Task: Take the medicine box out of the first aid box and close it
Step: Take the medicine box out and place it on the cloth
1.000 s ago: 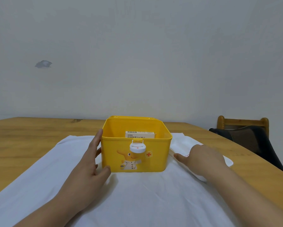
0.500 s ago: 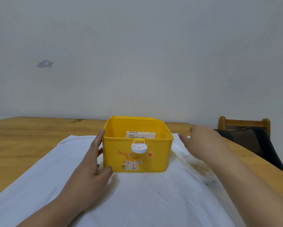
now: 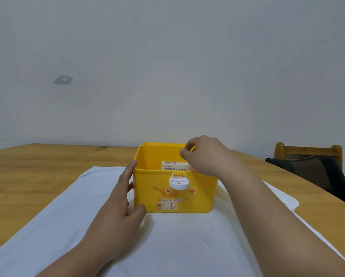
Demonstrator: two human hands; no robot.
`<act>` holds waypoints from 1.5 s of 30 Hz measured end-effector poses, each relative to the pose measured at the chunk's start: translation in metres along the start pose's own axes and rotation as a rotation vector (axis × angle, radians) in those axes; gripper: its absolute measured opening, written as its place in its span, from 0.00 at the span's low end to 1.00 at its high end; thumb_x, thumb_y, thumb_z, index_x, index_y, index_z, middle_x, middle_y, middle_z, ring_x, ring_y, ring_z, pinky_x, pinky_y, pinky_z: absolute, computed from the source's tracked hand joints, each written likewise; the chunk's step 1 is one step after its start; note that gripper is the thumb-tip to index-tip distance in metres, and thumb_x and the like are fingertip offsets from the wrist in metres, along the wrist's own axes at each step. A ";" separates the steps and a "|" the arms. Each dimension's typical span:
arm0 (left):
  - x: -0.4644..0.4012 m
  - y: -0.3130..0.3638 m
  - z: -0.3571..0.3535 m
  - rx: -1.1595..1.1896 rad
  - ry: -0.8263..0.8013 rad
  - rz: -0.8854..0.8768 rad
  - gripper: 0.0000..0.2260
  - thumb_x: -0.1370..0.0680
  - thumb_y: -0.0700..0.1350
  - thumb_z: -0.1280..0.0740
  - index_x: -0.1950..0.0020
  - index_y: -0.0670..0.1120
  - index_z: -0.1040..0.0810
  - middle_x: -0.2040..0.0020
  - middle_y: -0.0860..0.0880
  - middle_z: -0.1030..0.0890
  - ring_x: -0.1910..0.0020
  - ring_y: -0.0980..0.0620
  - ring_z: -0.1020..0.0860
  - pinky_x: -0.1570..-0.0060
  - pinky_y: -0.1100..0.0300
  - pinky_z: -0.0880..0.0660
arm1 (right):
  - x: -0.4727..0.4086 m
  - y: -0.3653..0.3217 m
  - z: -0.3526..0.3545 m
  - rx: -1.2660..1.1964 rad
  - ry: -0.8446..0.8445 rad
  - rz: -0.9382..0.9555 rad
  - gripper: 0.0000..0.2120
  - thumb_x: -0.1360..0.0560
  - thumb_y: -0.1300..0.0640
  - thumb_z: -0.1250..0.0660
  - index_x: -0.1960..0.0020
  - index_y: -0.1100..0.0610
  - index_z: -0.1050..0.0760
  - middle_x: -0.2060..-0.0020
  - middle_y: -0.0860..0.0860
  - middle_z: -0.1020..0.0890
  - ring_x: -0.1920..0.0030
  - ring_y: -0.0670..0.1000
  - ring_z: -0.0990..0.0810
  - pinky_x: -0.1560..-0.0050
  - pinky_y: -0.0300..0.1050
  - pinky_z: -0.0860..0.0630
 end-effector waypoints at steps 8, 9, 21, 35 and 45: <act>0.000 0.000 0.000 -0.010 0.006 0.005 0.43 0.19 0.44 0.31 0.20 0.79 0.51 0.24 0.78 0.37 0.22 0.64 0.33 0.34 0.51 0.24 | -0.008 -0.008 -0.037 0.383 -0.375 0.005 0.16 0.11 0.48 0.44 0.38 0.55 0.21 0.58 0.50 0.26 0.50 0.56 0.24 0.53 0.48 0.29; 0.000 0.000 0.000 -0.007 0.006 0.004 0.43 0.19 0.44 0.31 0.20 0.79 0.50 0.23 0.77 0.36 0.22 0.64 0.33 0.33 0.50 0.24 | -0.008 -0.009 -0.040 0.399 -0.415 0.028 0.17 0.10 0.52 0.46 0.31 0.56 0.22 0.54 0.52 0.24 0.49 0.56 0.25 0.51 0.48 0.30; -0.001 0.001 -0.001 0.000 -0.003 0.005 0.42 0.18 0.46 0.30 0.20 0.80 0.51 0.24 0.80 0.38 0.22 0.61 0.32 0.31 0.44 0.24 | -0.002 -0.017 -0.048 0.357 -0.515 0.101 0.20 0.09 0.62 0.49 0.22 0.59 0.28 0.27 0.59 0.22 0.33 0.59 0.22 0.39 0.50 0.27; 0.002 0.004 0.000 -0.005 -0.002 0.000 0.43 0.18 0.45 0.30 0.20 0.80 0.51 0.21 0.74 0.37 0.21 0.61 0.33 0.29 0.45 0.25 | -0.013 0.001 -0.037 -0.030 -0.251 -0.071 0.10 0.22 0.49 0.25 0.43 0.52 0.14 0.49 0.50 0.13 0.46 0.54 0.15 0.42 0.54 0.15; 0.000 0.002 0.001 0.000 -0.012 0.009 0.44 0.19 0.43 0.30 0.20 0.79 0.50 0.24 0.81 0.38 0.23 0.65 0.33 0.35 0.53 0.25 | -0.009 0.004 -0.022 -0.197 -0.161 -0.082 0.07 0.23 0.61 0.26 0.55 0.51 0.18 0.53 0.49 0.14 0.46 0.52 0.14 0.51 0.50 0.13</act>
Point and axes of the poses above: each hand's wrist, its own x-axis away from the middle knuckle, its own z-axis out of the back of the hand, y = z × x, the point moved 7 cm from there along -x, towards the middle knuckle
